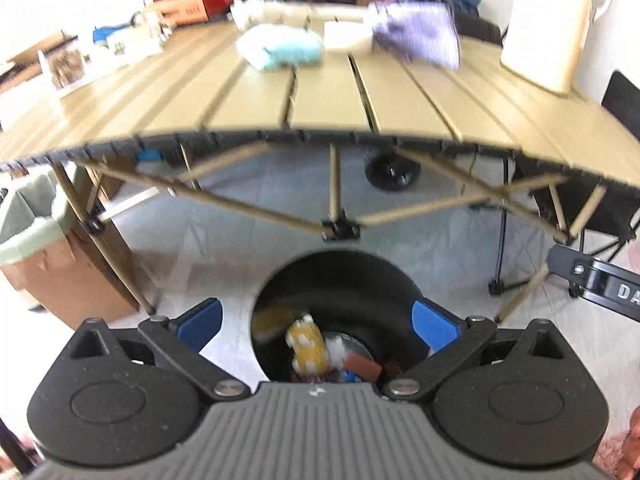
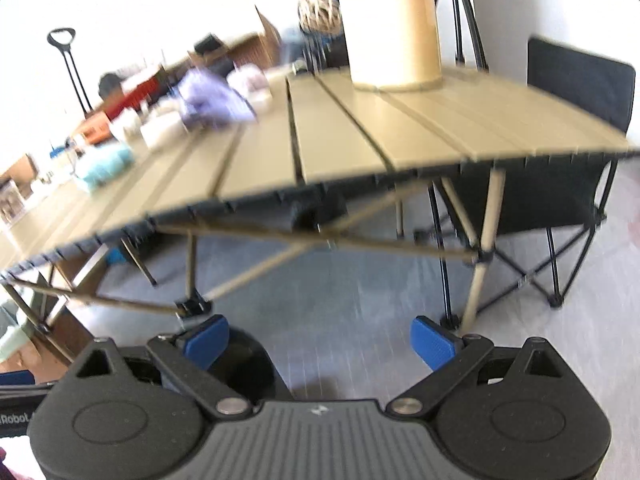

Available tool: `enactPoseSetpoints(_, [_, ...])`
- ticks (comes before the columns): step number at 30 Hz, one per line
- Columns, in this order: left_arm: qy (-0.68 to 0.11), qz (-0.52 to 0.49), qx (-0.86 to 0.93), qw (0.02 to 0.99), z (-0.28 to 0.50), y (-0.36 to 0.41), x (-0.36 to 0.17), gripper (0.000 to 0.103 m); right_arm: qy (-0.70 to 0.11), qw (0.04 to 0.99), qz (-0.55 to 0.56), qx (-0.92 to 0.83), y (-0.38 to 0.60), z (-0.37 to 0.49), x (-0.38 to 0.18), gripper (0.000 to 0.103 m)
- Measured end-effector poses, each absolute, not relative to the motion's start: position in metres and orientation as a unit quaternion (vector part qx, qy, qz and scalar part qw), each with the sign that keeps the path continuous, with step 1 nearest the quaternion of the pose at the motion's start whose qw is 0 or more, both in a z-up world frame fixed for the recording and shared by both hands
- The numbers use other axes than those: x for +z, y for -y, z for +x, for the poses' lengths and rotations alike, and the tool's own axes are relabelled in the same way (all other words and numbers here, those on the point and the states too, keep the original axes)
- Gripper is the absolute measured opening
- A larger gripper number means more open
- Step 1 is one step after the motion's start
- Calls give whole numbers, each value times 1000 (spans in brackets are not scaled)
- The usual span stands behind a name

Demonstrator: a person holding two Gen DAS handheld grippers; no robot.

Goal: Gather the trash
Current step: 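Raise both tools back up toward the items on the table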

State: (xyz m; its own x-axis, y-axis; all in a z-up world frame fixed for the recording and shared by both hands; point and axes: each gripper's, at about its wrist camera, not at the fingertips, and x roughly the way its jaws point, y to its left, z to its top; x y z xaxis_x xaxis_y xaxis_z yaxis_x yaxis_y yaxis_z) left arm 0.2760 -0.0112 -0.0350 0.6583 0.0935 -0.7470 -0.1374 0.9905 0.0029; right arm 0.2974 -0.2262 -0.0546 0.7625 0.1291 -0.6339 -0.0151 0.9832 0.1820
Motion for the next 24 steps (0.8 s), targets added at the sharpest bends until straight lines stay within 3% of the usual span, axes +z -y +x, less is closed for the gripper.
enactPoseSetpoints(24, [-259,-61,85,960,328,-20,50,103,-148,984,61,81,191,337,30,101])
